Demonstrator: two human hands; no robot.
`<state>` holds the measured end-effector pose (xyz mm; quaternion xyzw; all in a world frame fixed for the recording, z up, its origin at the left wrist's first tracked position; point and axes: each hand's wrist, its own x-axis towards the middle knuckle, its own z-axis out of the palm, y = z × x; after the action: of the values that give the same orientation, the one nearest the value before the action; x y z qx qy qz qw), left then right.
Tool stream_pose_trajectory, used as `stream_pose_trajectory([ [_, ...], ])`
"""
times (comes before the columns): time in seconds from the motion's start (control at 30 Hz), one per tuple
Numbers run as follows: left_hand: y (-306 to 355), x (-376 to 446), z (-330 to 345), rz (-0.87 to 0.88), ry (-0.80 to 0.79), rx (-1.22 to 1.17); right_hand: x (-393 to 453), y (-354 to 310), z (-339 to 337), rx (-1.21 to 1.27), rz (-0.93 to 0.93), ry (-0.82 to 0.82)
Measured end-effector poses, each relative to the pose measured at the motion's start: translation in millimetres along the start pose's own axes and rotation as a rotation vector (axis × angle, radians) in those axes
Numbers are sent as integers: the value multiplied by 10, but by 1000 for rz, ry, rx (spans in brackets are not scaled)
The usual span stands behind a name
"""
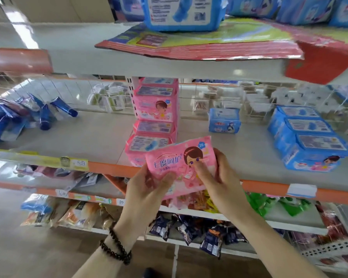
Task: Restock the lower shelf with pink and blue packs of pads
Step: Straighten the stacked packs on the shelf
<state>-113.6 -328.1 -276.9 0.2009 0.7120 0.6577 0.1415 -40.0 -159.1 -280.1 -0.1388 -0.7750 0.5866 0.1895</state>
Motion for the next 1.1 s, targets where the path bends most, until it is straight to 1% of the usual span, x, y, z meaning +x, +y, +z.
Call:
stream_pose_trajectory([
  [0.17, -84, 418, -394, 41, -10, 97, 311, -20, 302, -66, -19, 30],
  [0.3, -164, 782, -700, 75, -71, 82, 581, -18, 513, -92, -20, 28],
  [0.47, -259, 1243, -1001, 121, -155, 103, 912, -15, 752, -97, -70, 44],
  [0.53, -298, 1445, -1091, 135, -162, 107, 1049, 5, 825, -100, -71, 55],
  [0.63, -338, 1768, -1170, 178, -150, 144, 1259, 51, 883, -125, -78, 88],
  [0.8, -436, 2192, -1191, 177, -158, 151, 1569, 123, 908, -202, -117, 165],
  [0.9, -515, 2310, -1176, 201, -134, 164, 1723, 213, 885, -242, -109, 141],
  [1.1, -610, 2383, -1145, 233, -161, 174, 1846, 407, 842, -241, -136, 115],
])
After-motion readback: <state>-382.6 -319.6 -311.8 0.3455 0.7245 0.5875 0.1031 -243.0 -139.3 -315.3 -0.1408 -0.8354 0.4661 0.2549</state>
